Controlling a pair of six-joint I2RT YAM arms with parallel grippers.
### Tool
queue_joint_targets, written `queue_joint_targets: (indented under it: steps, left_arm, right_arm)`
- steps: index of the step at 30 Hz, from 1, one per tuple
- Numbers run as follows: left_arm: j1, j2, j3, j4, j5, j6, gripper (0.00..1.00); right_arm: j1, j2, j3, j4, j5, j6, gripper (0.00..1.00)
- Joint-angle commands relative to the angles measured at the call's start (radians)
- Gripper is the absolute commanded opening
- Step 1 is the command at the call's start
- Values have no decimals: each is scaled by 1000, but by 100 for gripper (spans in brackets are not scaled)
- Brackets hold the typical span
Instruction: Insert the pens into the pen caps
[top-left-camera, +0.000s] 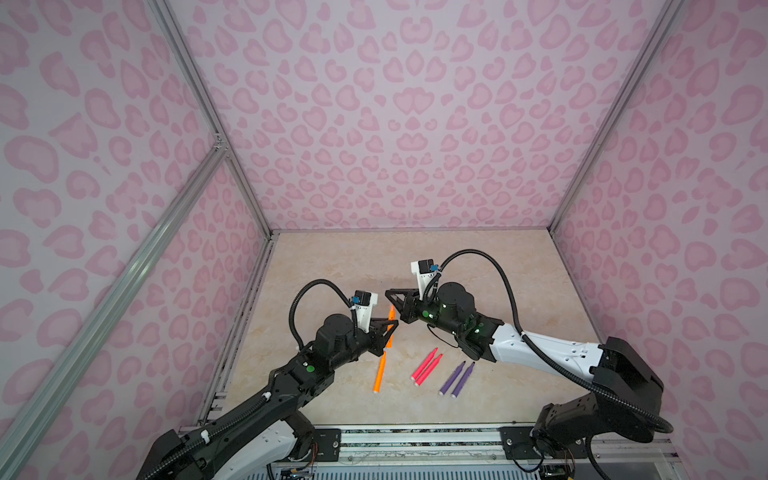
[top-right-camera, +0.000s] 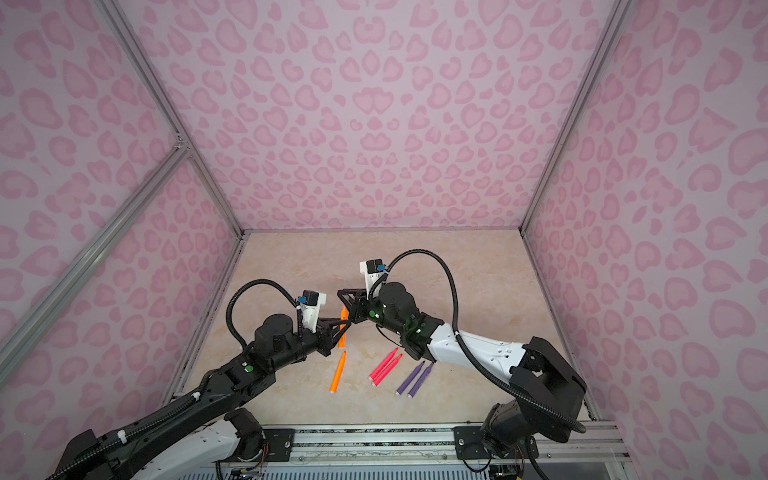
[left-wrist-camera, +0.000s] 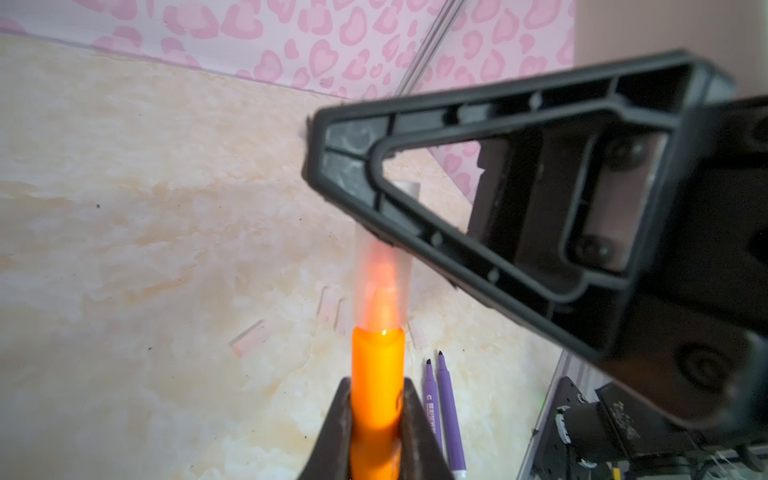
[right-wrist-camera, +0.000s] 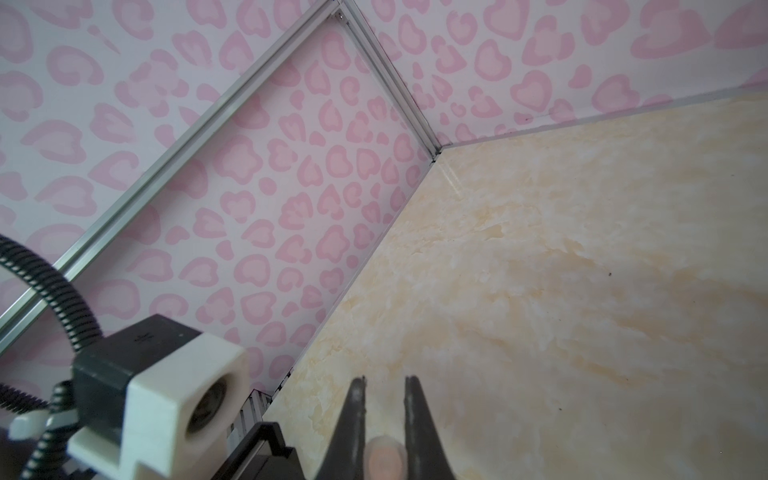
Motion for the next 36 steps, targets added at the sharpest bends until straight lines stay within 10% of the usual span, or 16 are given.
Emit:
queue_joint_targets:
  steps: [1,23,36]
  left_arm:
    - [22,-14,-9,152,14,-46,4]
    - [37,-51,-37,205,56,-65,4]
    - [41,-53,-33,154,-39,-74,4]
  right_arm:
    - [-9,-9,-49,69,-117,-25,0]
    - [-3,-104,-313,370,-350,-66,0]
    - [146,-110,-318,247,-121,-130,0]
